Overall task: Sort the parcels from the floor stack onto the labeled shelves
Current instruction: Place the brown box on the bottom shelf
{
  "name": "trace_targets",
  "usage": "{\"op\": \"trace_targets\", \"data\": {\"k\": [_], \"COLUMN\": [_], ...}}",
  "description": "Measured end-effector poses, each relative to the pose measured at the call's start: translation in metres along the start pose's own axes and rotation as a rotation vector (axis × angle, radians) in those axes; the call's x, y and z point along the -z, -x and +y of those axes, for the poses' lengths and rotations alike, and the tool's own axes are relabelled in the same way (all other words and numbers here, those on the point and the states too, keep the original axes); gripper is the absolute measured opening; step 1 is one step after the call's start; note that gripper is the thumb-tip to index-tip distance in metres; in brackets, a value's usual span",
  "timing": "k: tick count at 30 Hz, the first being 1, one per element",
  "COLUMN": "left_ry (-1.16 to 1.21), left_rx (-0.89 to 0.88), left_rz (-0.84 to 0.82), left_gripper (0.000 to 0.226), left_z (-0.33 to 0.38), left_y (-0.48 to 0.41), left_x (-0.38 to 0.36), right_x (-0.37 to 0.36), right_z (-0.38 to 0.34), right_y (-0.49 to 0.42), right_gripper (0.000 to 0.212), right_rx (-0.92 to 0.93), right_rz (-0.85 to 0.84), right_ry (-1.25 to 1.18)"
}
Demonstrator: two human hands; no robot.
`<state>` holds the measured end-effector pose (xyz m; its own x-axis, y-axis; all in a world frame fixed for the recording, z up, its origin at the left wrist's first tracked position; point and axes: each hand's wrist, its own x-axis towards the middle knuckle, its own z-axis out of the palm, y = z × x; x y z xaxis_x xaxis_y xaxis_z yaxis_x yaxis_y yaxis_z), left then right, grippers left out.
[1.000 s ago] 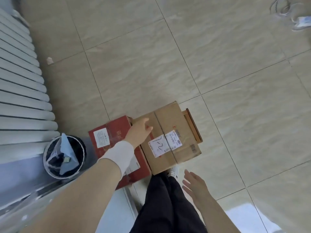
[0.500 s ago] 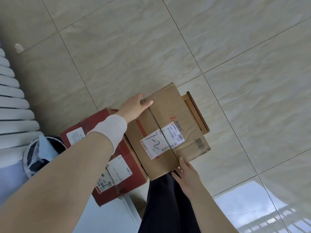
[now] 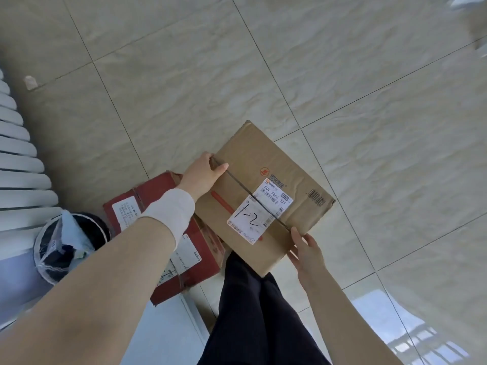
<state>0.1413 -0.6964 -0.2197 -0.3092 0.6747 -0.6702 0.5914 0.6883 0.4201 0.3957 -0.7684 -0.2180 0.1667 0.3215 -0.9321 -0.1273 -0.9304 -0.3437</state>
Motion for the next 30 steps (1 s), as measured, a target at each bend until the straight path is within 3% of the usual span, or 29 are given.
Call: {"op": "trace_targets", "data": {"k": [8, 13, 23, 30], "left_ry": [0.214, 0.522, 0.932, 1.133], "left_rx": [0.037, 0.159, 0.468, 0.624], "left_rz": [0.148, 0.174, 0.463, 0.616], "left_gripper": [0.05, 0.049, 0.045, 0.056], "left_z": [0.036, 0.05, 0.07, 0.063], "left_y": [0.088, 0.138, 0.234, 0.31], "left_x": [0.043, 0.039, -0.044, -0.118], "right_x": [0.024, 0.038, 0.06, 0.071], "right_z": [-0.085, -0.122, -0.184, -0.164], "right_y": [0.078, 0.093, 0.094, 0.119], "right_gripper": [0.043, 0.042, 0.053, 0.048], "right_rx": [0.276, 0.397, 0.559, 0.583], "right_rz": [0.064, 0.041, -0.182, -0.373], "right_ry": [0.173, 0.322, 0.832, 1.029]}}
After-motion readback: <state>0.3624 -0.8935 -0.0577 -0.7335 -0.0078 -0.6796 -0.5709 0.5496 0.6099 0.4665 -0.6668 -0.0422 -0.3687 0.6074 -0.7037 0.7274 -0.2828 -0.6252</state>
